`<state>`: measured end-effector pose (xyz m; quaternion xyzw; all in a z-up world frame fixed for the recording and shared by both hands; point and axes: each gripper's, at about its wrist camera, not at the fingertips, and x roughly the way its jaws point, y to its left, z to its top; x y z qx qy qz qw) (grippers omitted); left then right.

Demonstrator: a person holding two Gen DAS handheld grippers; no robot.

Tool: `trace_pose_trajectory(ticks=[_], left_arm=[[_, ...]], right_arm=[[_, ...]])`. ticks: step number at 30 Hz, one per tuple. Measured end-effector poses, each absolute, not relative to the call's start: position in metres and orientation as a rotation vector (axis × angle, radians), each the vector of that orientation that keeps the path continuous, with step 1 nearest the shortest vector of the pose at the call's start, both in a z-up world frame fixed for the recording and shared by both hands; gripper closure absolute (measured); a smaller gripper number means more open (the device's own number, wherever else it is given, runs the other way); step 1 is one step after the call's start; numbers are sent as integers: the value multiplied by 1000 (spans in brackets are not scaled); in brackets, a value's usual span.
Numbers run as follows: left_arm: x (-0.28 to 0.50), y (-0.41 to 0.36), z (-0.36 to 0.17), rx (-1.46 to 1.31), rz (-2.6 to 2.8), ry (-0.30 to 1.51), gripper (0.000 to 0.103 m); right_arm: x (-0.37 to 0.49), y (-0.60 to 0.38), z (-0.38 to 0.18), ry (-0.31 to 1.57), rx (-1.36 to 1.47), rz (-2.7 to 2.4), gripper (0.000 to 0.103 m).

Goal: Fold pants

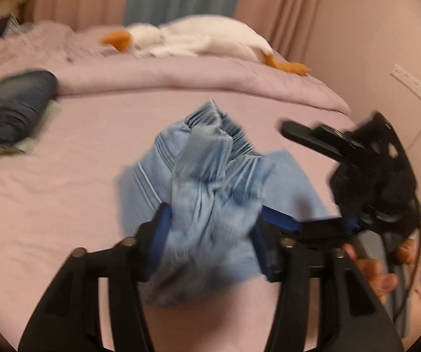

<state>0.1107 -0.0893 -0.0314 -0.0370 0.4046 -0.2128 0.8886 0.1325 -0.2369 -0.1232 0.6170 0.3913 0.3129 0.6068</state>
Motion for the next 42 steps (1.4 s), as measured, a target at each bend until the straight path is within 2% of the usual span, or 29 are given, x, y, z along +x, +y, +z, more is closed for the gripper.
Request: trace_pose_trajectory(ticks=[4,7,9,10,13,16,20,23,33,35,36,38,42], left_arm=[[103,-100,-36,-57,-477,858,48],[91,-86,-33,-115,-486,847,45],[86,-65,-33,-176,-456,836,39],[84,-54,-34,-198,-434,838,35],[83,-30,-42,-233,-362,865,34],[87,-6,-48,-297,-292,896,34],[87,6,-47,-337,-279,898,34],[90,-2,-47,-323,-286,901,34],[133,-61,-61,-234,-375,997,34],[146,-74,-64,-196,-374,1012,34],[152,-80,-64,-183,-370,1018,32],[167,-93,-62,-166,-364,1010,21],[196,-117,-57,-113,-377,979,18]], right_arm=[[131,-261,-122,946,1412,668,17],[126,-272,-118,1023,1287,594,18],[129,-267,-112,1075,1145,535,42],[131,-264,-110,1087,1098,522,48],[133,-259,-104,1080,967,482,56],[129,-259,-81,998,899,483,62],[119,-301,-38,811,937,483,64],[110,-342,-26,774,912,401,64],[78,-395,-134,945,1058,174,62],[70,-403,-129,942,1085,172,54],[69,-405,-123,952,1062,154,51],[64,-403,-95,958,905,55,45],[55,-379,-40,836,557,6,44]])
